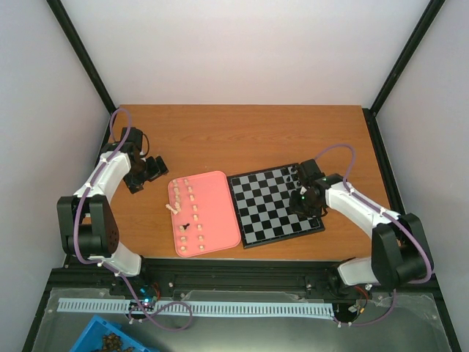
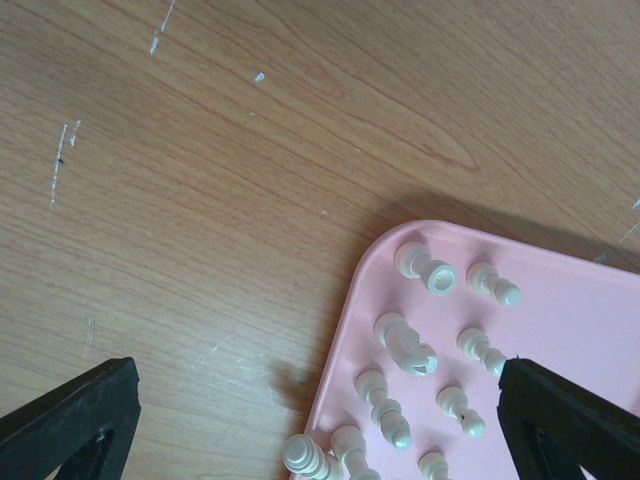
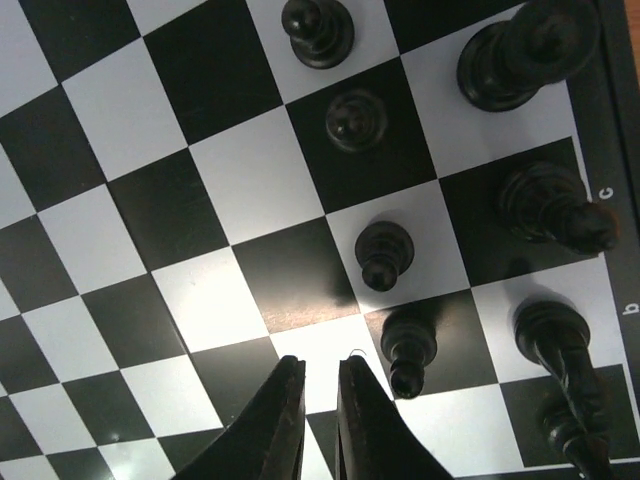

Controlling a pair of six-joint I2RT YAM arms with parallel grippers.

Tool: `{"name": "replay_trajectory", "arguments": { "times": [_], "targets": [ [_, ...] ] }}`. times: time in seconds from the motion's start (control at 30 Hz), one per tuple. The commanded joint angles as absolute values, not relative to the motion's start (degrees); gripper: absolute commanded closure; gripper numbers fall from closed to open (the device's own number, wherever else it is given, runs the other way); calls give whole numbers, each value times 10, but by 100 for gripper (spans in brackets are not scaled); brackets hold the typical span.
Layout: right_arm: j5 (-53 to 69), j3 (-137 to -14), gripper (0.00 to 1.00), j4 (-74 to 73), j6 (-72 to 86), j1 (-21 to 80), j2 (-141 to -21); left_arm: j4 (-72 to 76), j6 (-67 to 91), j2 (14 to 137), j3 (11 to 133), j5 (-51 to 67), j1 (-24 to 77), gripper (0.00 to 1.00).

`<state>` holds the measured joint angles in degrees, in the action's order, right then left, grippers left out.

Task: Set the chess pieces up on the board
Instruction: Place the chess piece on the chessboard.

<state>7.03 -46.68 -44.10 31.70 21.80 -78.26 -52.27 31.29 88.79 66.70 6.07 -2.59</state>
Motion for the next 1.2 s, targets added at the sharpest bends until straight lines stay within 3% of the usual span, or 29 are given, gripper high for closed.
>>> {"name": "replay_trajectory", "arguments": {
  "times": [0.0, 0.97, 1.17],
  "targets": [
    [41, -489, 88, -437, 314, 221, -796, -514, 309, 895, 677, 63, -31, 0],
    [21, -489, 87, -456, 310, 222, -808, -513, 310, 903, 680, 62, -31, 0],
    [48, -512, 75, -445, 272, 240, -775, -514, 309, 901, 679, 62, -31, 0]
  ]
}}
